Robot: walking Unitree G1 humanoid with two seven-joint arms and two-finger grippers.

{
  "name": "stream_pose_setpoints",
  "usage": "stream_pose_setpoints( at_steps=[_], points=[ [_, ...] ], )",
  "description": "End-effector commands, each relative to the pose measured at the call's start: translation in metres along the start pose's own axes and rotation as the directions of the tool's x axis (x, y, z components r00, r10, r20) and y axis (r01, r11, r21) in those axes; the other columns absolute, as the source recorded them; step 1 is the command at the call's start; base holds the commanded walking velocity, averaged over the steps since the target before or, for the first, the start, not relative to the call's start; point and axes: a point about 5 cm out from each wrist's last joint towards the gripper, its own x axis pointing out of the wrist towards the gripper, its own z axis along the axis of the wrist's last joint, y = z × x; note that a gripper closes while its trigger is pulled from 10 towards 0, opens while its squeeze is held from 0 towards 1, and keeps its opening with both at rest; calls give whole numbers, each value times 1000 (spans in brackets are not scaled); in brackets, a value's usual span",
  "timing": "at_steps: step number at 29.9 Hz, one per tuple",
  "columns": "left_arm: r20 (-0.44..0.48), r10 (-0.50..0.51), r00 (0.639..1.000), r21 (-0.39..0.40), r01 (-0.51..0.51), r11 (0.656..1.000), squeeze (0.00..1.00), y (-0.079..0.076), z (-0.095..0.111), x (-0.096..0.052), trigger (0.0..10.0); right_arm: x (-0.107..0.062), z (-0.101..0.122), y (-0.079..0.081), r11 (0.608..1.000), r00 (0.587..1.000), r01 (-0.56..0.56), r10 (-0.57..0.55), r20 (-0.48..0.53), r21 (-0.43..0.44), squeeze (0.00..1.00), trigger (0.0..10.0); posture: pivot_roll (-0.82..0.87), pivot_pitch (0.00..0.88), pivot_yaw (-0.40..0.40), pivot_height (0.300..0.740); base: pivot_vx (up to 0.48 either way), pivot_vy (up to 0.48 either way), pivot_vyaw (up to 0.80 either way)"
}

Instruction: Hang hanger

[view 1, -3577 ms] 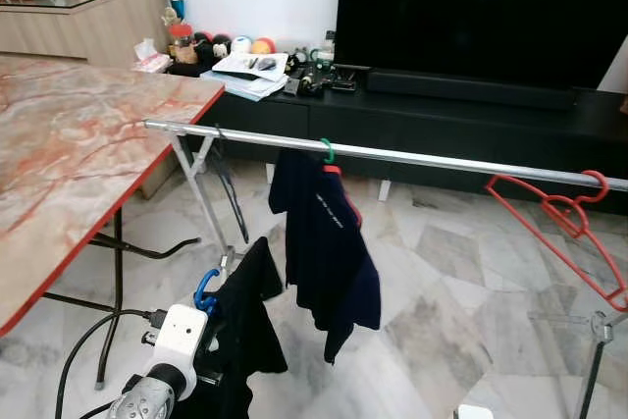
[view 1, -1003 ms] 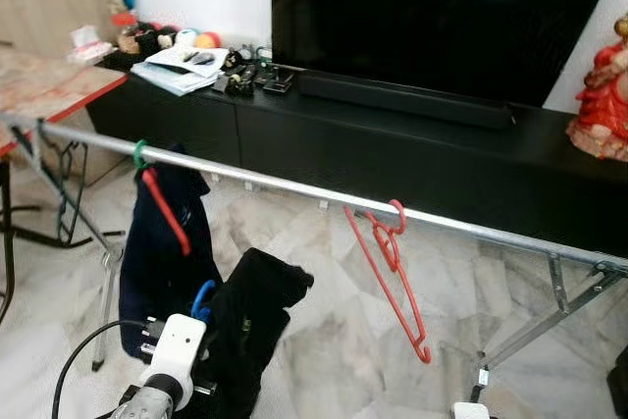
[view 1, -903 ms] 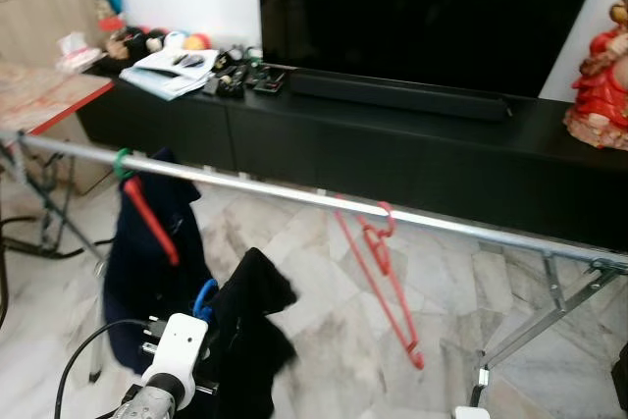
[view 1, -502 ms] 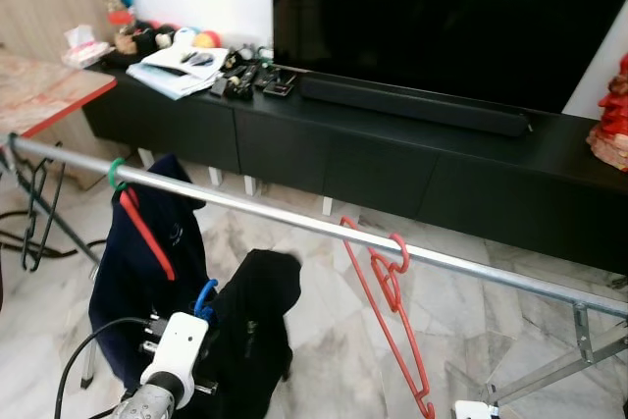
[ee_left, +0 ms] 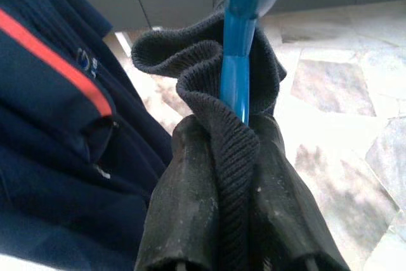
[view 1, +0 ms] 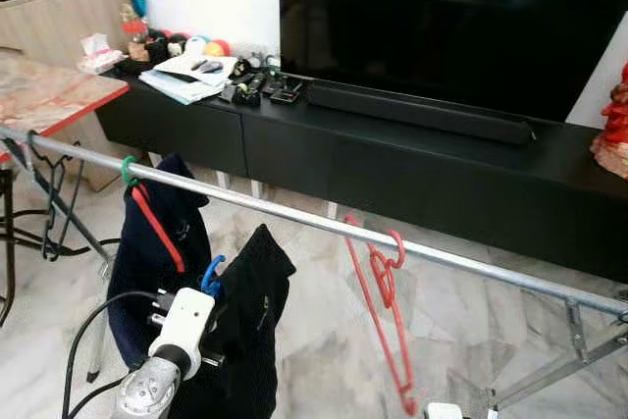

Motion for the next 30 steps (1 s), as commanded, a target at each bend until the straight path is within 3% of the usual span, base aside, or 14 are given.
stream_pose_setpoints(
  at_steps=[1, 6, 13, 20, 30],
  points=[
    [21, 12, 1000, -3, -12, 1000, 0, 1, 3, 0, 10000, 0, 2, -3, 1000, 1000, 11, -11, -3, -10, 0, 10000, 33, 10, -12, 740, 0, 0, 0],
    [25, 10, 1000, -7, -10, 1000, 0, 1, 3, 1, 10000, -3, 3, -28, 999, 999, 40, -40, -5, -13, 0, 10000, 33, 10, -12, 740, 155, 0, 0],
    [29, 7, 1000, -7, -7, 1000, 0, 0, 3, 0, 10000, -7, -3, -45, 998, 998, 56, -56, -15, -13, 0, 10000, 31, 18, -10, 740, 285, 0, 0],
    [35, -3, 999, -10, 3, 1000, 0, -1, 4, -1, 10000, -7, -7, -39, 999, 999, 45, -45, -20, -14, 0, 10000, 31, 22, -10, 740, 319, 0, 0],
    [38, -56, 998, 1, 56, 998, 0, -4, 2, -4, 10000, -5, -9, -26, 999, 999, 29, -29, -20, -17, 0, 10000, 36, 24, -13, 740, 0, 0, 0]
  ],
)
